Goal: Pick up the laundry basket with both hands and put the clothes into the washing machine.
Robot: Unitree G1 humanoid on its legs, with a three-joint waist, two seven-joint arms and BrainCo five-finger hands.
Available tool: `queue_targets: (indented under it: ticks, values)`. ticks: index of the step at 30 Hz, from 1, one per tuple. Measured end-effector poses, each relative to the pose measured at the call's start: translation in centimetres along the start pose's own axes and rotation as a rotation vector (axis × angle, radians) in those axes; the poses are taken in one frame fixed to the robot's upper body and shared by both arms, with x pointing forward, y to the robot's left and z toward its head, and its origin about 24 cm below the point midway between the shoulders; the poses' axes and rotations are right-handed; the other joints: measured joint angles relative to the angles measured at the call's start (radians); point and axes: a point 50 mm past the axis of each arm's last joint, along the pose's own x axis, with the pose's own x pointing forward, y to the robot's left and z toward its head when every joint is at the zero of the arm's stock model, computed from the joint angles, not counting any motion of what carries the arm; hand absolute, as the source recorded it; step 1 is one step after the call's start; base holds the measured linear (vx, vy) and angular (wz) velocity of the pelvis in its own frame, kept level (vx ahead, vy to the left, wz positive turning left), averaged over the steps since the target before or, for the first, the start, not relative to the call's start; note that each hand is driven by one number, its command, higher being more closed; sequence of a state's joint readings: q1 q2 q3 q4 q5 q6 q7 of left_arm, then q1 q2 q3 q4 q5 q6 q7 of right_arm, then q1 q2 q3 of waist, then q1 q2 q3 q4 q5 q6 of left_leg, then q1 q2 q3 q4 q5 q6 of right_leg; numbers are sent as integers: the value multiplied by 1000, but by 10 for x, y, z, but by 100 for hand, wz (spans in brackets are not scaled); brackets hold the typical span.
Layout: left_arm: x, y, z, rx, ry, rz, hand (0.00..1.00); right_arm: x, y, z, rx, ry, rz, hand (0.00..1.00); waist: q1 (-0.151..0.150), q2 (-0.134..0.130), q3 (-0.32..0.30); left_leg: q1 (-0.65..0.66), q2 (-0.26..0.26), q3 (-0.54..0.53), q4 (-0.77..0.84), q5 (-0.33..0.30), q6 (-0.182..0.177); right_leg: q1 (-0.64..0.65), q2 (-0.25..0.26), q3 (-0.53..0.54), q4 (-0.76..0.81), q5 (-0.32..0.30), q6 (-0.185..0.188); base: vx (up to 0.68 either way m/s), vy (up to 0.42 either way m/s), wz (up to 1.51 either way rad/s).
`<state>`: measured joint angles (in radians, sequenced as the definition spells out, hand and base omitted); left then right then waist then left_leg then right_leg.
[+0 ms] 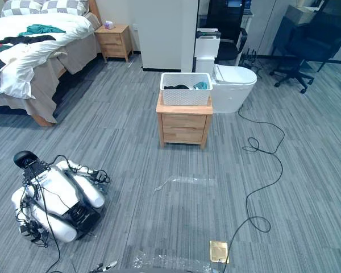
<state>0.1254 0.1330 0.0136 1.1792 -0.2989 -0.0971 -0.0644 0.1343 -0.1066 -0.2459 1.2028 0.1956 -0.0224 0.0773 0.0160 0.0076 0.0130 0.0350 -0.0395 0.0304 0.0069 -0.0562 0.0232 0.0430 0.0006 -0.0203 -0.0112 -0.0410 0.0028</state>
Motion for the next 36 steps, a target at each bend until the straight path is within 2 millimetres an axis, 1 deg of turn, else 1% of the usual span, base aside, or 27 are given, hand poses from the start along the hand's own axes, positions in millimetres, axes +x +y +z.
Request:
queue_targets:
  ticks: [3, 4, 5, 7, 8, 9, 11, 18, 36]
  values:
    - [3, -7, 11, -27, -25, -11, 0, 2, 5, 8, 34, -23, 19, 0, -1, 3, 4, 15, 0, 1, -12, 0, 0, 21, 0, -7, -16, 0, 1, 70, -5, 0]
    - [5, -12, 14, -32, -33, -23, 0, 2, 7, 11, 34, -30, 24, 0, -1, 4, 6, 16, 0, 1, -13, 0, 0, 24, 0, -8, -18, 0, 4, 62, -8, 2]
    - [6, -17, 17, -40, -40, -37, 0, 3, 10, 16, 37, -44, 33, 0, -1, 5, 11, 17, 0, 1, -14, 0, 0, 27, 0, -9, -23, 3, 14, 44, -6, 1]
    - [7, -29, 20, -49, -52, -68, 0, 5, 15, 23, 53, -62, 42, 0, 0, 7, 21, 23, 1, 1, -15, 0, -1, 35, 0, -10, -26, 5, 19, 0, 0, 0]
    - [8, -29, 24, -45, -64, -79, 0, 5, 18, 27, 54, -75, 50, 0, 0, 8, 33, 35, 2, 3, -19, 0, -1, 44, 1, -10, -27, 4, 21, 0, 0, 0]
    - [8, -30, 24, -47, -63, -83, 0, 6, 21, 29, 56, -80, 56, 0, 0, 9, 32, 39, 2, 4, -25, 2, -4, 44, 1, -10, -26, 3, 22, -23, -17, -4]
    - [8, -31, 24, -47, -64, -84, 0, 6, 30, 29, 70, -82, 79, 0, 0, 10, 33, 41, 3, 4, -30, 4, -7, 43, 1, -9, -26, 3, 22, 0, 0, 0]
    - [8, -30, 21, -46, -48, -80, 0, 6, 34, 29, 72, -82, 89, 0, 1, 9, 33, 49, 3, 8, -32, 4, -7, 45, 1, -8, -24, 3, 23, -17, -7, -1]
    - [8, -29, 21, -42, -48, -80, 0, 6, 36, 29, 73, -80, 104, 0, 2, 3, 32, 64, 2, 12, -46, 7, -8, 59, 1, -14, -26, 2, 23, 0, 0, 0]
